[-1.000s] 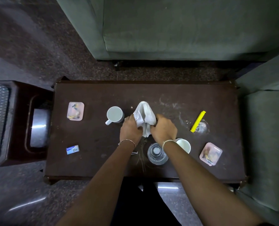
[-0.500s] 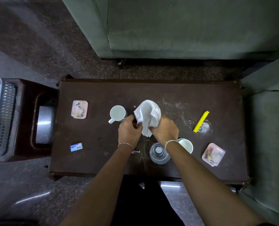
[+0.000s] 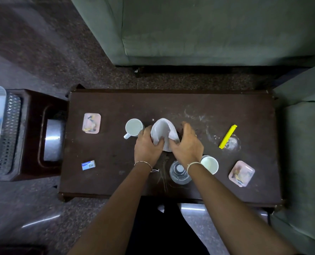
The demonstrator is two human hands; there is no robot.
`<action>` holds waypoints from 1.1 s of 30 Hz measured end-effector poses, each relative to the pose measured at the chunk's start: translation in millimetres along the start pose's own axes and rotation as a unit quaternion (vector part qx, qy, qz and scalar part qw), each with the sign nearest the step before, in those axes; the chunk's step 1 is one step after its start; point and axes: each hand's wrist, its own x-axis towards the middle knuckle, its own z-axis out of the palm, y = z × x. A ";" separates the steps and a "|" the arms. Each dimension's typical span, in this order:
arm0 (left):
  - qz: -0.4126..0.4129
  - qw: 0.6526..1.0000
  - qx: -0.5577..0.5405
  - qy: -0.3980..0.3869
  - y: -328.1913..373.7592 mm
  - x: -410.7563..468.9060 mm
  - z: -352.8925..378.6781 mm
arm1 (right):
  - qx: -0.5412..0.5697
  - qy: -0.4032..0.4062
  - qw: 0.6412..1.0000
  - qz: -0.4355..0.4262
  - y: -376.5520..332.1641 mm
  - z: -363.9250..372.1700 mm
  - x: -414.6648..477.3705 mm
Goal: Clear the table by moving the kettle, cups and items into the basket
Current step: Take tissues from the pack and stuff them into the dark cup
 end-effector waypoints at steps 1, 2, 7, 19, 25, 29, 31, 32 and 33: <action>0.014 1.000 -0.014 0.007 1.7 -0.6 -2.7 | 0.003 0.010 1.000 -0.014 0.1 -2.9 -1.3; 0.026 0.999 -0.022 0.009 3.5 -0.7 -5.4 | 0.003 0.017 1.000 -0.025 0.6 -5.0 -2.0; 0.057 0.998 0.002 -0.012 8.9 4.4 -10.5 | 0.008 0.028 1.000 0.004 -0.4 -7.4 -4.5; 0.054 0.991 0.099 -0.077 11.6 23.9 -2.9 | 0.051 -0.061 0.992 0.100 15.2 1.7 1.6; 0.031 0.994 0.077 -0.077 5.5 23.8 -5.2 | 0.173 -0.014 0.970 0.171 14.8 9.9 -12.8; -0.097 0.982 -0.023 -0.159 -3.4 27.4 -2.5 | 0.194 -0.016 0.958 0.210 15.1 14.7 -15.5; -0.128 0.971 -0.037 -0.199 -4.1 29.6 -1.9 | 0.174 -0.021 0.957 0.230 13.5 15.5 -11.8; -0.128 0.970 -0.034 -0.203 -3.7 30.4 -2.1 | 0.159 -0.023 0.959 0.235 11.9 14.8 -10.1; -0.126 0.971 -0.032 -0.200 -2.7 31.0 -2.8 | 0.149 -0.024 0.960 0.237 10.1 12.9 -8.9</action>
